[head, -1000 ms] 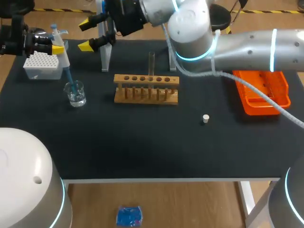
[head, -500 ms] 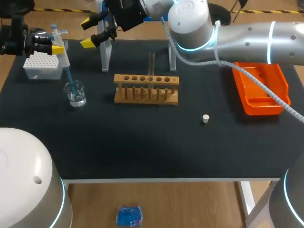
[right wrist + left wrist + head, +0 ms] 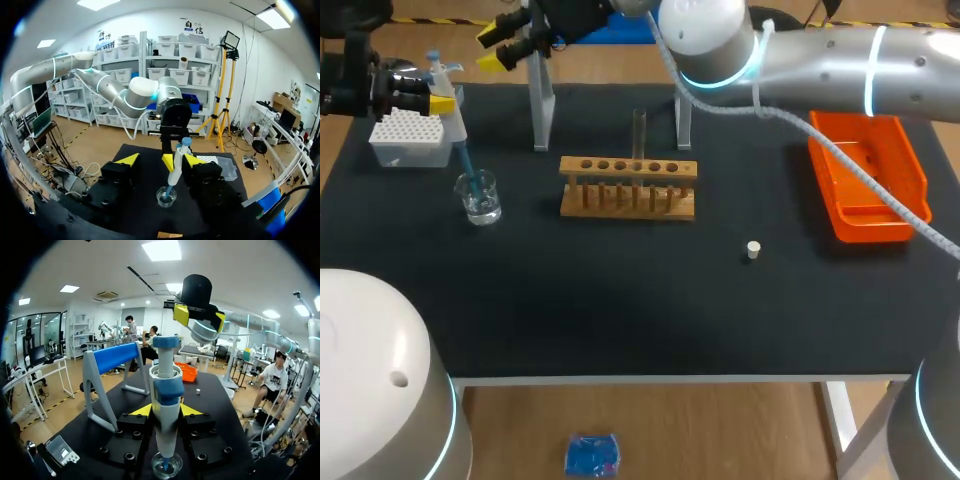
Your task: Invert the test tube, pick up the pipette, mount the tip to pipette, aspirate from beaker and dispense into the tube, eject the tip, return the pipette, and cap with the stopper.
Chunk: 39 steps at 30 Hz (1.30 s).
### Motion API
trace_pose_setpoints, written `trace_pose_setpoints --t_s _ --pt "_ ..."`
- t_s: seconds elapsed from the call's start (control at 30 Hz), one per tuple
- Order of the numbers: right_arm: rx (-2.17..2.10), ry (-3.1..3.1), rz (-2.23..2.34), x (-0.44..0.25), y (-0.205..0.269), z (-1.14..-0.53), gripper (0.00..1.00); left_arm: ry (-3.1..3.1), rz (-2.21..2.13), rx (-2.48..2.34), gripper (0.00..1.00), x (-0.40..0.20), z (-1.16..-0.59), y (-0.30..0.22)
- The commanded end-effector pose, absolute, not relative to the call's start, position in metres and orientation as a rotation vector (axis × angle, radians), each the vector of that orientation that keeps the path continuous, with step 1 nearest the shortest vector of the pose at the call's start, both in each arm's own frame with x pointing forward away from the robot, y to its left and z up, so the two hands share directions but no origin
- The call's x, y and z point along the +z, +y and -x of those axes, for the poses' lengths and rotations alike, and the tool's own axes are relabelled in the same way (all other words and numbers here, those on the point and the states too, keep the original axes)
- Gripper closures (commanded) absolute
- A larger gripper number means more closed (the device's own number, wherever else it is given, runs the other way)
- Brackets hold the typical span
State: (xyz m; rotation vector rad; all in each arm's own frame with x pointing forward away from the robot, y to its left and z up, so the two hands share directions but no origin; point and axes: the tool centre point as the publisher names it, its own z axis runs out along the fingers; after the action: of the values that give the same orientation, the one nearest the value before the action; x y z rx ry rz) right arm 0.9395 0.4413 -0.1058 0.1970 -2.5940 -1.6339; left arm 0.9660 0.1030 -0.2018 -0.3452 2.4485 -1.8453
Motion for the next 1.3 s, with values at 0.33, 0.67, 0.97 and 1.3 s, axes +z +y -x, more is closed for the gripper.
trace_pose_setpoints --t_s 0.33,0.67,0.97,1.3 --pt "-1.597 -2.599 -0.121 -0.103 0.481 -0.974 1.00 2.451 0.344 -1.846 1.00 -0.201 -0.967 0.104" --pt "-1.621 -2.587 -0.122 -0.094 0.498 -0.977 1.00 2.451 0.344 -1.846 1.00 -0.201 -0.967 0.104" --pt "-1.611 -2.548 -0.107 -0.099 0.507 -0.972 1.00 2.451 0.344 -1.846 1.00 -0.201 -0.967 0.104" --pt "-1.610 -2.525 -0.074 -0.103 0.515 -0.968 1.00 2.451 0.344 -1.846 1.00 -0.201 -0.967 0.104"
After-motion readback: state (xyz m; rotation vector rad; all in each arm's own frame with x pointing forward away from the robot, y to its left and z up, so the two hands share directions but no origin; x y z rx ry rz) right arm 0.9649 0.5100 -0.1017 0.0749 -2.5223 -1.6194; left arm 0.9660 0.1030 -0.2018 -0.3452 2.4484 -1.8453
